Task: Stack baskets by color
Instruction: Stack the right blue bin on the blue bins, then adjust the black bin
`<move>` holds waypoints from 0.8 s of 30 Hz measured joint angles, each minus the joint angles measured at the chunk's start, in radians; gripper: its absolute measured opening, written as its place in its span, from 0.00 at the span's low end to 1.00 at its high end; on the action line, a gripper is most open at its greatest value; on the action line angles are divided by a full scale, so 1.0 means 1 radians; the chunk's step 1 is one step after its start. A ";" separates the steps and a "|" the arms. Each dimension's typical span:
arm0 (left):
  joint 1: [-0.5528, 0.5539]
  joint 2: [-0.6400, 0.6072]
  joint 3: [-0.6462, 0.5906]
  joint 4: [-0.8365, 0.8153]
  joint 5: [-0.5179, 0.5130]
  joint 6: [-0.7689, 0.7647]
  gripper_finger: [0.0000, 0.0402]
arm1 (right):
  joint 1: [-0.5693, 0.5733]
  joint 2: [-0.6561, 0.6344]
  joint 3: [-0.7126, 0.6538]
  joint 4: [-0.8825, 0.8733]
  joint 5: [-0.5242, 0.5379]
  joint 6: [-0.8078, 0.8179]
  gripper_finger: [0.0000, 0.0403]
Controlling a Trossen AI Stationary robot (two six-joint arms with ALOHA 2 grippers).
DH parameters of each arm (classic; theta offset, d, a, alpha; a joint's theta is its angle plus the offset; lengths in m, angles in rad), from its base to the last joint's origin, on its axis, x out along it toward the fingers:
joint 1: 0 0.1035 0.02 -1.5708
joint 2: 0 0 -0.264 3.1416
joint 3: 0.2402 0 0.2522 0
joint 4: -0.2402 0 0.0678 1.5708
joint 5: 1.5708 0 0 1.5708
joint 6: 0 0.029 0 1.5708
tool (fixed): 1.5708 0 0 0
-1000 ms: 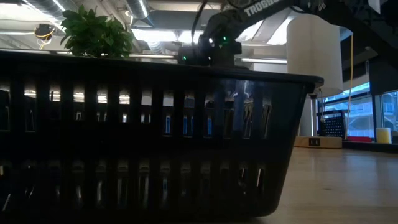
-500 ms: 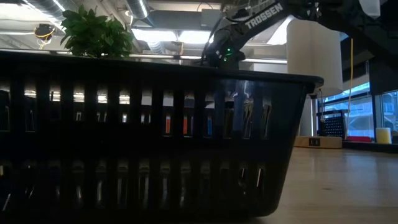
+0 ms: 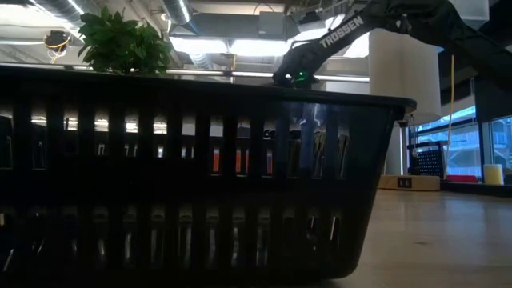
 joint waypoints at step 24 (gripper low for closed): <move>0.000 -0.001 0.000 -0.058 -0.031 -0.201 0.19 | 0.112 -0.287 0.230 -0.005 -0.370 -0.016 0.00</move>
